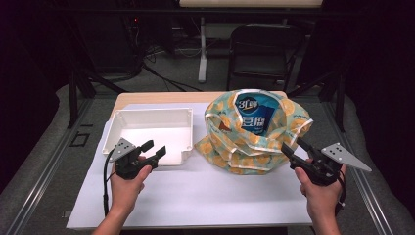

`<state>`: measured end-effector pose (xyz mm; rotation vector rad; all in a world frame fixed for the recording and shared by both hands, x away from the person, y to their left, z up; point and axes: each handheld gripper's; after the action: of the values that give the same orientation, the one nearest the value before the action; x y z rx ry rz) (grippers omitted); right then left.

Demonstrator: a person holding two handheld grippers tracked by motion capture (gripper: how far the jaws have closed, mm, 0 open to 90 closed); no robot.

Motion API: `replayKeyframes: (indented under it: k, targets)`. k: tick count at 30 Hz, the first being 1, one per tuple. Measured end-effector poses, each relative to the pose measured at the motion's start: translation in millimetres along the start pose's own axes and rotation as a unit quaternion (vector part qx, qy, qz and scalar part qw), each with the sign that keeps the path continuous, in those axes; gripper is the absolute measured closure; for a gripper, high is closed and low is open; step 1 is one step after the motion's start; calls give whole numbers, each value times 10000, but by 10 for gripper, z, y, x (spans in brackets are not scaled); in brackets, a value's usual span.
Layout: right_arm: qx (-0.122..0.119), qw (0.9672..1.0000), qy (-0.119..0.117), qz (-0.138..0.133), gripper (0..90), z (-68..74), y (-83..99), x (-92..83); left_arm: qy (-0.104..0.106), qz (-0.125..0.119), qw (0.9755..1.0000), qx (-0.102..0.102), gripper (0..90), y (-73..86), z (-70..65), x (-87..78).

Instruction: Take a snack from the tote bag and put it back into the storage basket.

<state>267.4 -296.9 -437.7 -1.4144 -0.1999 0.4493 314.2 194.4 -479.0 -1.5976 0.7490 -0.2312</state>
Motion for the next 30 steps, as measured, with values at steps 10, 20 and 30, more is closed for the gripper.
replayKeyframes:
  k: [10, 20, 30]
  targets:
    - [-86, 9999, 64, 67, 506, 14, -95, 136, 185, -48, 9997, 178, 421, -171, -178, 159]
    - [-127, 9998, -7, 172, 900, -46, -151, 213, 453, -87, 9984, 331, 410, -397, -387, 318]
    - [51, 9995, 295, 44, 489, -96, -192, 195, 727, -154, 9963, 423, 396, -548, -618, 526]
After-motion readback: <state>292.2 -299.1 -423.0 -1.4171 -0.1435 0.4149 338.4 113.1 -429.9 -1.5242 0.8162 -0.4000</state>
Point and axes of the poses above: each handheld gripper's, and its own axes: x roughly forward along the jaws, y roughly out of its underside, z roughly to its left, and after that the axes turned 3 degrees about -z, right-handed
